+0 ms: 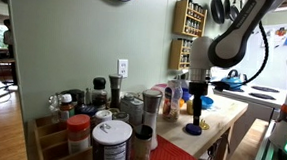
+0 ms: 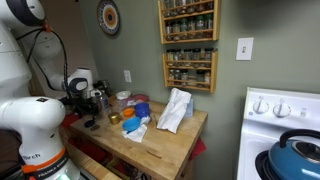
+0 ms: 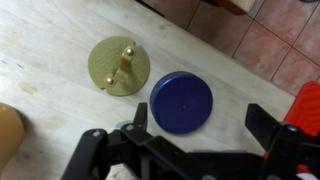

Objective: Pick up the dark blue container lid and put it on the clear container

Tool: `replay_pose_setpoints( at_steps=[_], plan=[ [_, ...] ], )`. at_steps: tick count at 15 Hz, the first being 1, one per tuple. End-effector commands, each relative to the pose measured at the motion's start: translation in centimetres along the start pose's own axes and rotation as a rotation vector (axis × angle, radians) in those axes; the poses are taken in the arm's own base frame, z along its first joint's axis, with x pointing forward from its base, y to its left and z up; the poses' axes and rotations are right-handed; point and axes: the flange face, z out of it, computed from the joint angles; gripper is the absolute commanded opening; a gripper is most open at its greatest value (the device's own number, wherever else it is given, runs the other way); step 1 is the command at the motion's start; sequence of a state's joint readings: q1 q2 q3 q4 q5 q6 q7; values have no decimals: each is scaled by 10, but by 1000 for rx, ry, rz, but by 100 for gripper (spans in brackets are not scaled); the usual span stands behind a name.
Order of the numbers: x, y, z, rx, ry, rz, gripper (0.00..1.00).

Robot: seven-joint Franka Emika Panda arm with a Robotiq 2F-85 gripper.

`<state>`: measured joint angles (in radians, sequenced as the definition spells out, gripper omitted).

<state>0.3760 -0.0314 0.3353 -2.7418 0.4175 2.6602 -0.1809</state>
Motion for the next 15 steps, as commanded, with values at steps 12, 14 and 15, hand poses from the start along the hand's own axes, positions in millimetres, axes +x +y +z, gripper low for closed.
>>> replay_pose_setpoints(
  at_steps=[12, 14, 15],
  plan=[
    [9, 5, 17, -5, 119, 123, 100],
    [9, 8, 19, -20, 98, 114, 100],
    [7, 11, 18, -30, 74, 107, 100]
  ],
)
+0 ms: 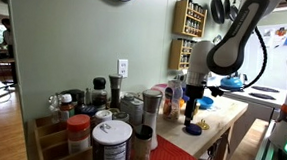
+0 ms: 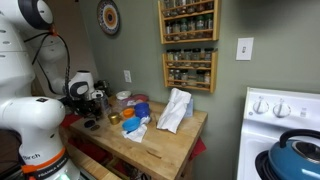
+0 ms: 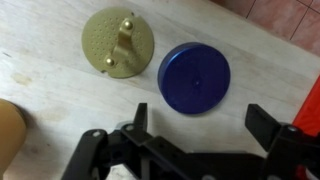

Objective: Pick up the dark blue container lid and put it on the clear container

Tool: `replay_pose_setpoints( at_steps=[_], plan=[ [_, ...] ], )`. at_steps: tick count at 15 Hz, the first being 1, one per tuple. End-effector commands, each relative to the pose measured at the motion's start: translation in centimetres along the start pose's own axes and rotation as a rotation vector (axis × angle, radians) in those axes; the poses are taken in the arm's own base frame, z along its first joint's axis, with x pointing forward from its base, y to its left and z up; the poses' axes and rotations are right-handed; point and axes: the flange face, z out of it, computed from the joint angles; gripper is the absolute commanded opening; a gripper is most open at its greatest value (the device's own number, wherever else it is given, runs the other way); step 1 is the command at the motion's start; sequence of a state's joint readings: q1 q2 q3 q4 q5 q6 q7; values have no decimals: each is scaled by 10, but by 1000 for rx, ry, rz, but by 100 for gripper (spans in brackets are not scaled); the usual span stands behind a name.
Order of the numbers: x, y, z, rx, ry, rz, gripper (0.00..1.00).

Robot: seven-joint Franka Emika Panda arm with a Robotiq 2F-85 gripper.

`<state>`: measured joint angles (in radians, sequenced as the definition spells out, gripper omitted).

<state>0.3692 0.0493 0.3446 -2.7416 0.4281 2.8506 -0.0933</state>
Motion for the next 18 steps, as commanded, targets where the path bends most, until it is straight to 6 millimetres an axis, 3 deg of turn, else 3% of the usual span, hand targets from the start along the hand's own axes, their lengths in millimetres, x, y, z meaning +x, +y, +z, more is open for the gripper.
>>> replay_pose_setpoints(
  at_steps=[1, 9, 12, 18],
  plan=[
    [-1, 8, 1, -22, -40, 5, 100],
    [-7, 22, -20, -47, -90, 221, 100],
    [-15, 13, -11, -28, -158, 206, 100],
    [-17, -8, 2, -2, -126, 176, 100]
  ],
)
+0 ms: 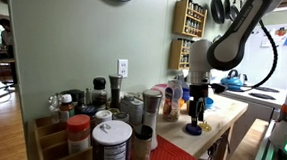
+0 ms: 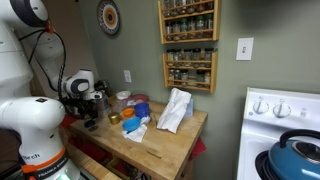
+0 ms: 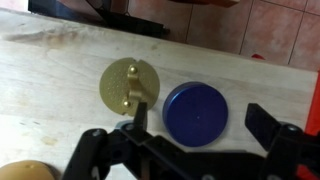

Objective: Pick up the dark blue container lid and put it on the clear container

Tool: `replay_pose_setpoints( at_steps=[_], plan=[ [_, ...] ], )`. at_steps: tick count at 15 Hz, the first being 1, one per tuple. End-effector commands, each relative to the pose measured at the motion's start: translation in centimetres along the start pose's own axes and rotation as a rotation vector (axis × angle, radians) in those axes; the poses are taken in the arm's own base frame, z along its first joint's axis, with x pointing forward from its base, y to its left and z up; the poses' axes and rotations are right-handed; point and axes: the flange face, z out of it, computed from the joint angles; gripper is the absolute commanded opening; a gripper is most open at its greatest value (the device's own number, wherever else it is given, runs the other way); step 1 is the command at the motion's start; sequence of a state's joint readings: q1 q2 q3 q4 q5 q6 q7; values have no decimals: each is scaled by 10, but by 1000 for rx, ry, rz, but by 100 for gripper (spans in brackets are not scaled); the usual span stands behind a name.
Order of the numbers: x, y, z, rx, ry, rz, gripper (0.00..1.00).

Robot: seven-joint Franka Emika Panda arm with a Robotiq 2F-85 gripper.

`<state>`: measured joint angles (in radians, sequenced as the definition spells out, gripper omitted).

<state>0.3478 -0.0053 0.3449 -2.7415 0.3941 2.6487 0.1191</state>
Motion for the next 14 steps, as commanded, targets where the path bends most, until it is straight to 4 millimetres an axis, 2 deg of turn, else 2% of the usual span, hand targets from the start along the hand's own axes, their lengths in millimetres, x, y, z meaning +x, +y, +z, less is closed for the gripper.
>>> replay_pose_setpoints(
  at_steps=[1, 6, 13, 14],
  plan=[
    [-5, -11, 9, 10, 21, -26, 100],
    [-3, -16, 18, 9, 64, -50, 100],
    [5, -10, 28, -8, 104, -56, 99],
    [5, -10, 30, -10, 103, -59, 74]
  ],
)
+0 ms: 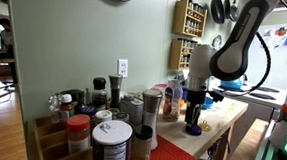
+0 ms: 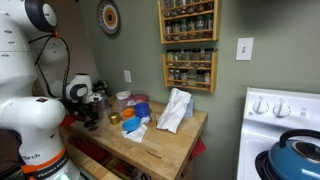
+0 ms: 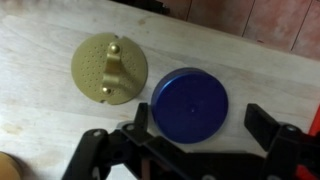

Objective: Pick up the dark blue container lid and put it on the clear container

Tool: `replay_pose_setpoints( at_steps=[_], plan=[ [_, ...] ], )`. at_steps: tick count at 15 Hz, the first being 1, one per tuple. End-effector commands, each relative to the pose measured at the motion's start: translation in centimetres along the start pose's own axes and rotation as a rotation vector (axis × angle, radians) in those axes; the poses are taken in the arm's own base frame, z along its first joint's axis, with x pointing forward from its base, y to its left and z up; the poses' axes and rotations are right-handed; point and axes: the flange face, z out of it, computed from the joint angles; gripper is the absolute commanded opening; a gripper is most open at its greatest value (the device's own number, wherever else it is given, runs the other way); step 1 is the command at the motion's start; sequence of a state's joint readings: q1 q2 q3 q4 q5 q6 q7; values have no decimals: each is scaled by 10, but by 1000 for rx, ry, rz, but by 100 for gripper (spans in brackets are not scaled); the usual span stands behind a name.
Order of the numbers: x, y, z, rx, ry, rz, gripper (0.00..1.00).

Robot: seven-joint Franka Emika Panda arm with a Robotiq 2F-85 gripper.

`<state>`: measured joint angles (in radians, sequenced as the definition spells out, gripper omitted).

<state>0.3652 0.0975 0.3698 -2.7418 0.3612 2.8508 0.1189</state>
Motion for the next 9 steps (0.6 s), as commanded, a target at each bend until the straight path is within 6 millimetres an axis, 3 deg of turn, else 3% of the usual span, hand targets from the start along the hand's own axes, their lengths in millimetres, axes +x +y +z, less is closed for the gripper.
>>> replay_pose_setpoints(
  at_steps=[1, 5, 8, 9],
  plan=[
    [0, 3, 6, -9, 10, -4, 74],
    [4, 12, -13, -28, 23, -15, 46],
    [9, 13, -36, -30, 28, -30, 45],
    [1, 17, -43, -35, 21, -38, 45]
  ],
)
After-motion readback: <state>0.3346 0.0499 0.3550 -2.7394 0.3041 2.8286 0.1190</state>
